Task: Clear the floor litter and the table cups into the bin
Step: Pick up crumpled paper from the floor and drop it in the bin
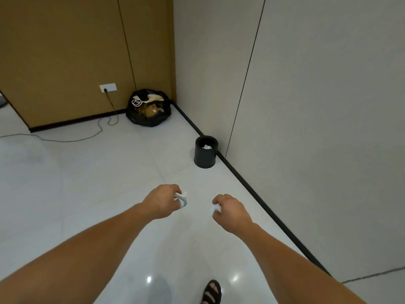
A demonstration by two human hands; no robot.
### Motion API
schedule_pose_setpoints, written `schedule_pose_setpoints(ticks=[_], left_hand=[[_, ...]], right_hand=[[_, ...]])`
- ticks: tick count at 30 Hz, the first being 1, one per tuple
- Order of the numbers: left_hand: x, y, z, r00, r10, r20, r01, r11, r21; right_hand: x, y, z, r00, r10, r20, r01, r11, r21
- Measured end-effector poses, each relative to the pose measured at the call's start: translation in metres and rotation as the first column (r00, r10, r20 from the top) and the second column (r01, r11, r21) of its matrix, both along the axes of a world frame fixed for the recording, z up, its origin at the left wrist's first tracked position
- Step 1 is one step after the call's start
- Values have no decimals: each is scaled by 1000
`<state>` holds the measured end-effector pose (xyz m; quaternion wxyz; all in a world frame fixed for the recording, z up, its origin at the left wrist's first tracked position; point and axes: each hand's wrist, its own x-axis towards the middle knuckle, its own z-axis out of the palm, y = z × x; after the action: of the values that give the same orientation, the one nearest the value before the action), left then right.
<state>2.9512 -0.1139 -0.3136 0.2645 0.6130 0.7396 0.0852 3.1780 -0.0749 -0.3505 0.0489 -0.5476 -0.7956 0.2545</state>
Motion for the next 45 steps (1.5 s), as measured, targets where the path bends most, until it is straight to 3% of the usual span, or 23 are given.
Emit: schedule_pose_setpoints(ticks=[6, 14, 24, 32, 45], left_hand=[[-40, 94, 6, 996, 76, -51, -75, 997, 4], [-102, 214, -19, 992, 126, 0, -126, 990, -67], [-177, 459, -21, 993, -53, 102, 54, 999, -5], [-191, 617, -16, 974, -217, 61, 218, 976, -3], [-167, 874, -114, 961, -269, 59, 276, 942, -192]], right_hand=[[-58, 120, 10, 989, 146, -27, -146, 989, 28], [-115, 251, 3, 986, 168, 6, -168, 986, -19], [-178, 446, 15, 996, -62, 65, 62, 998, 3], [-201, 568, 17, 983, -168, 80, 170, 985, -22], [-204, 824, -92, 976, -212, 53, 219, 944, -245]])
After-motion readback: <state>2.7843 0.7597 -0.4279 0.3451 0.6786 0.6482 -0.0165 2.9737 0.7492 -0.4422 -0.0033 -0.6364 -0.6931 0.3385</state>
